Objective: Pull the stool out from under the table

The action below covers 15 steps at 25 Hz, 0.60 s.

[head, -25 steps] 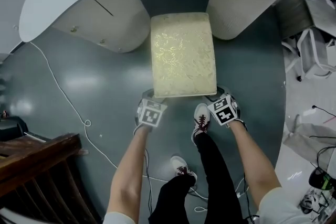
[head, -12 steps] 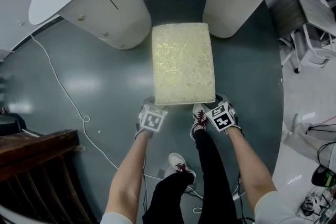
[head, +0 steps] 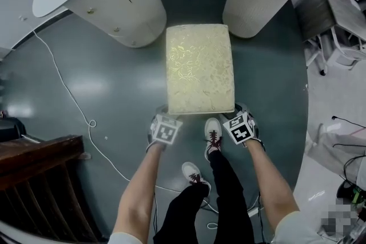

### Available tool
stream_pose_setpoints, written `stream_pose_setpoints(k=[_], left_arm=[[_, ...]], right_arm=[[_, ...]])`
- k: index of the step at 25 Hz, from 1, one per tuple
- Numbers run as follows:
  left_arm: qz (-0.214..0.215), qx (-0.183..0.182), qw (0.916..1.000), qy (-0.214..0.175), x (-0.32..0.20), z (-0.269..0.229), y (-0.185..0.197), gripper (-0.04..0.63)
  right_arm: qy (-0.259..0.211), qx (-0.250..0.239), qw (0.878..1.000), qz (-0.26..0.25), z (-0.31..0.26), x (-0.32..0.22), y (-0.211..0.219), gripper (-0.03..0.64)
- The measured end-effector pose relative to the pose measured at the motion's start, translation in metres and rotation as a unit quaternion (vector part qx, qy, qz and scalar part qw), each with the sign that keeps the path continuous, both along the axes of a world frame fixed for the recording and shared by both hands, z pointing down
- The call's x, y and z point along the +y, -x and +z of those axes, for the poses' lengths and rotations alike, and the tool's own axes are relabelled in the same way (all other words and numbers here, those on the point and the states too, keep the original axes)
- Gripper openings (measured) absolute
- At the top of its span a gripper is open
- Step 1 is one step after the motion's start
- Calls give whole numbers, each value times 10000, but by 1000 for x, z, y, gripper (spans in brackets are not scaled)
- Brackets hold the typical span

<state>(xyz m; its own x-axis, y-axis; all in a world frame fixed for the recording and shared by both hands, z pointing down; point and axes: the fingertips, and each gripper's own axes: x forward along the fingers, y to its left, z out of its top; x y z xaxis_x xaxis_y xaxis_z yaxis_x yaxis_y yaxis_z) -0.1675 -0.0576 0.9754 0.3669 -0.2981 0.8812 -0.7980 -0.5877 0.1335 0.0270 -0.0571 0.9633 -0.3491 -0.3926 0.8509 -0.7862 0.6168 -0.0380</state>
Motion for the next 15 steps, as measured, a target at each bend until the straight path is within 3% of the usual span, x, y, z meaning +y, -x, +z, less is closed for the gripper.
stream_pose_setpoints(k=[10,15], left_arm=[[395,-278,9977,486,59,0,4,265],[483,-592,9949,658,72,-14,7,262]], right_arm=[[507,150,9984,-181,0,72,5,272],[455,381,9980,-231,-19,82,1,272]])
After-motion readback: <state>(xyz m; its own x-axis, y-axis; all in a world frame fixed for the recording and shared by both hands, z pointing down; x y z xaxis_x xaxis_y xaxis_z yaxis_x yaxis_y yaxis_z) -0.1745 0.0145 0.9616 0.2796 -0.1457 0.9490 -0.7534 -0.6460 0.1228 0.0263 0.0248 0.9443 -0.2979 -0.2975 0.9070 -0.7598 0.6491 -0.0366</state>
